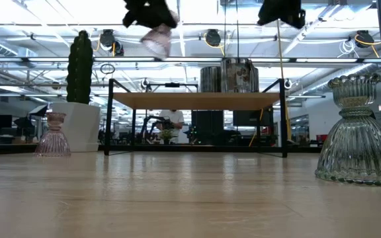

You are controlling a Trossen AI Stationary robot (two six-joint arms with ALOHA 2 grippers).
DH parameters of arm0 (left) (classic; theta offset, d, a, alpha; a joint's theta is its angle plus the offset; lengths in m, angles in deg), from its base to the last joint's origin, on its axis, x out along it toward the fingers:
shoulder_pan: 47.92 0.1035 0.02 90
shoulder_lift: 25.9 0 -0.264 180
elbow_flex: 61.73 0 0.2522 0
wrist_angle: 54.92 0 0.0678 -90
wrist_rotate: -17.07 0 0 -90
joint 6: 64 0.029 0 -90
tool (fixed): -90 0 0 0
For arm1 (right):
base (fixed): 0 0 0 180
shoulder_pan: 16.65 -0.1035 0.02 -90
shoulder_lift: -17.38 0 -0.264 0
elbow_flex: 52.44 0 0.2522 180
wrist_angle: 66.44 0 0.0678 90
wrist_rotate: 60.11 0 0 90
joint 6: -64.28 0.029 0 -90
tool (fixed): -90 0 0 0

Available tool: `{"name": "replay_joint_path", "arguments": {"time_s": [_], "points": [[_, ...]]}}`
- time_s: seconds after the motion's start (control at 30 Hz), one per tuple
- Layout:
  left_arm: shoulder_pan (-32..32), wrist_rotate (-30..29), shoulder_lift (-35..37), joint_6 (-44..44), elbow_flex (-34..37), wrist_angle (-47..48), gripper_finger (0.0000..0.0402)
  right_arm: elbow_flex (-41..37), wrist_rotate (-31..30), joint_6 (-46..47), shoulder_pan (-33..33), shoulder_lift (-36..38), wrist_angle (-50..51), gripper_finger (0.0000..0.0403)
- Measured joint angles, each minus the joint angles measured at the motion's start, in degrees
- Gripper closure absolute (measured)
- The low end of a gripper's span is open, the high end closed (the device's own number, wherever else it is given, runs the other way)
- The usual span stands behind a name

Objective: Pick & Place candle stick holders
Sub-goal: Put the right purple glass candle holder on the shelf

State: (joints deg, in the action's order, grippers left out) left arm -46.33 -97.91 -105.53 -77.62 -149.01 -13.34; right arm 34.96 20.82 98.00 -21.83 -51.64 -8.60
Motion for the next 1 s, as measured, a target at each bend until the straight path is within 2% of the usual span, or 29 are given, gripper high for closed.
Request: {"name": "replay_joint_path", "arguments": {"time_s": [0.07, 0.13, 0.33, 0.6, 1.0], "points": [[2.0, -0.1, 0.0, 2.2, -0.2, -3.1, 0.0271, 0.0, -2.0, -3.5, -1.3, 1.1, 0.5, 0.0385], [3.9, 0.0, -0.2, 4.4, 0.0, -4.2, 0.0271, 0.0, -4.4, -6.5, -2.5, 2.1, 1.3, 0.0397], [10.2, 4.2, -0.1, 7.7, 0.2, -12.2, 0.0271, 0.0, -9.5, -10.0, -5.0, 3.7, 5.4, 0.0401], [16.8, 8.1, -0.3, 9.2, 4.3, -22.6, 0.0271, -1.7, -16.3, -10.8, -6.6, 6.1, 7.7, 0.0402], [24.1, 8.5, -1.1, 8.4, 14.4, -32.8, 0.0271, -10.5, -16.4, -10.4, -6.6, 12.8, -2.4, 0.0402]]}}
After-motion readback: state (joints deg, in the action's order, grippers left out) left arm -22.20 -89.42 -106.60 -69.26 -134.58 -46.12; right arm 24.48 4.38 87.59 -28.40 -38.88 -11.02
